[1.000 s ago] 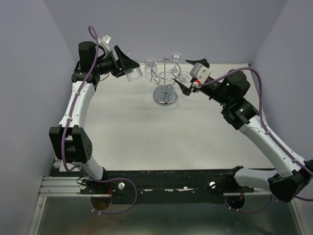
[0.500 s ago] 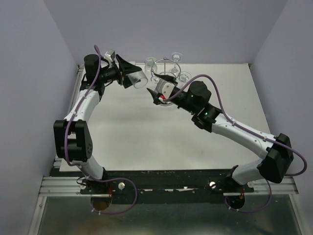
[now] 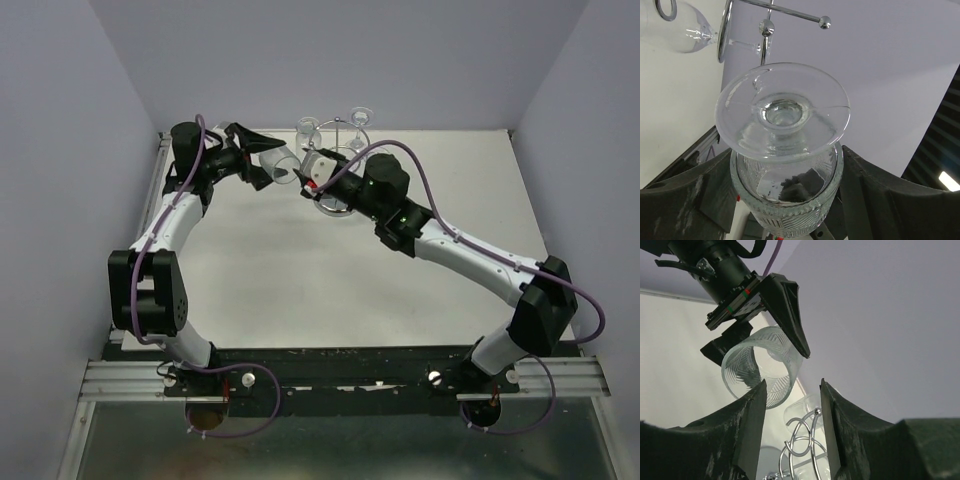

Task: Take the wine glass off the wine glass rack

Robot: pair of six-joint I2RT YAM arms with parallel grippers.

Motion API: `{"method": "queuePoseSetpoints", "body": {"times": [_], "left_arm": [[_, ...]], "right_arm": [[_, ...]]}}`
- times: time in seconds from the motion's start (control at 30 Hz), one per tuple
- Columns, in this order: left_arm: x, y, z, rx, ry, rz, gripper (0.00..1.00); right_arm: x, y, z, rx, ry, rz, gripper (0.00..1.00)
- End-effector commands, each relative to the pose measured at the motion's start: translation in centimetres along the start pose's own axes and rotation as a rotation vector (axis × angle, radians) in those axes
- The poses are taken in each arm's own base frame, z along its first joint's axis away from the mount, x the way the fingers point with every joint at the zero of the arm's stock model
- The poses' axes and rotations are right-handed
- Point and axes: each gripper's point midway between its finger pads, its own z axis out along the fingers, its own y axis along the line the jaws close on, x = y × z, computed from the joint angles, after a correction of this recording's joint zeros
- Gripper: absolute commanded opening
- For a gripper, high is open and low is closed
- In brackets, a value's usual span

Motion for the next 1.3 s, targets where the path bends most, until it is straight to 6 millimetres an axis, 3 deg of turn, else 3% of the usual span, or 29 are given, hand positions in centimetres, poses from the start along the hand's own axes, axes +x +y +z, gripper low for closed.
{"method": "queuePoseSetpoints", "body": {"times": [0.0,0.37,0.6,1.03,1.27], "left_arm": [[1.5,-3.1,-1.1,0.064,-0.014,-0.029,0.0],[1.8,-1.9,-1.4,0.049,-0.027,-0.114,0.0],[1.4,-0.9,-1.4,0.037,-0.063,-0.161,0.0],[1.2,1.0,-1.2,-0.008,-0.135,-0.184,0.0],[1.4,0.7,-1.2,-0.005,-0.138,-0.17,0.0]], "right_arm": [[0.0,0.4,0.8,-0.022,0.015,0.01,0.54],[1.6,0.5,2.7,0.009,0.065,0.086,0.52],[2.2,0.5,2.6,0.023,0.091,0.143,0.4],[3.9,1.5,3.1,0.035,0.172,0.262,0.39],[4.1,1.6,3.3,0.039,0.179,0.273,0.34]]}}
